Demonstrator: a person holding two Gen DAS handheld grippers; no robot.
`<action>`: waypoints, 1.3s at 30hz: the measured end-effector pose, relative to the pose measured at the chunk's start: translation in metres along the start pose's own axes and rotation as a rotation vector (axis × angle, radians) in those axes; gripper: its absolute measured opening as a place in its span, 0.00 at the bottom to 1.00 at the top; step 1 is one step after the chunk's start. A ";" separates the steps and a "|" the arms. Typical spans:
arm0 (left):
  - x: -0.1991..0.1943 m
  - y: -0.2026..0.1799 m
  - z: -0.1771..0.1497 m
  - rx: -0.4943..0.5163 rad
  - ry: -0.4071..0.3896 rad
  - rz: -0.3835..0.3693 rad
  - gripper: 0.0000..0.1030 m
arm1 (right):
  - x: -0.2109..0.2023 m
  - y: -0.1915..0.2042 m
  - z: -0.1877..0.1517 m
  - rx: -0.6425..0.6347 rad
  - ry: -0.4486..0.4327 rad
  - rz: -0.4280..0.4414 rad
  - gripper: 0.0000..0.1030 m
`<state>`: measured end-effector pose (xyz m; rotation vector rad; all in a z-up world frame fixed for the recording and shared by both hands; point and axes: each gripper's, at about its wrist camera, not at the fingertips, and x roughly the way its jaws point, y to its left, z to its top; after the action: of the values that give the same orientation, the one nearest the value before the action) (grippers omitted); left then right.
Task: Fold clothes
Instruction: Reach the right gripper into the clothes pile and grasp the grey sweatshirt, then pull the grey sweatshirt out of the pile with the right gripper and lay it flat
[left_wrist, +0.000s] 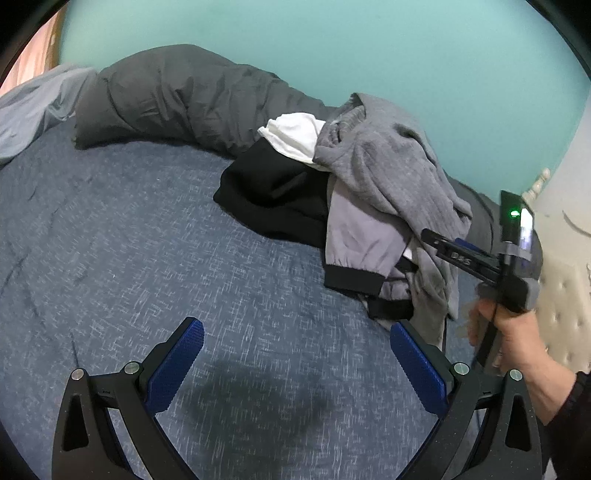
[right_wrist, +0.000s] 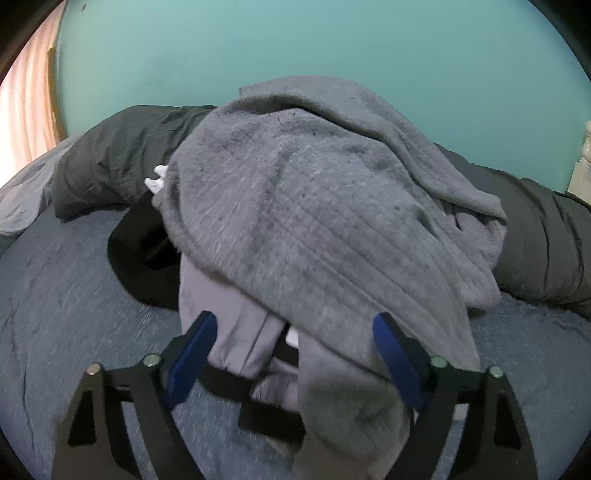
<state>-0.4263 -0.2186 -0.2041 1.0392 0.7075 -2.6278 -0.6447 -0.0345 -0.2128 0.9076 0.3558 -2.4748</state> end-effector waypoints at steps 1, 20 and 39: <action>0.002 0.002 -0.001 -0.003 -0.001 -0.001 1.00 | 0.006 0.002 0.001 -0.013 0.005 -0.005 0.68; -0.025 0.012 -0.045 0.022 0.008 -0.011 1.00 | -0.054 -0.006 -0.008 -0.052 -0.071 0.087 0.02; -0.140 0.030 -0.133 -0.009 -0.065 -0.045 1.00 | -0.257 0.033 -0.109 -0.024 -0.141 0.369 0.02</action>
<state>-0.2362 -0.1717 -0.2019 0.9416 0.7363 -2.6806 -0.3972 0.0690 -0.1270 0.7110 0.1529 -2.1722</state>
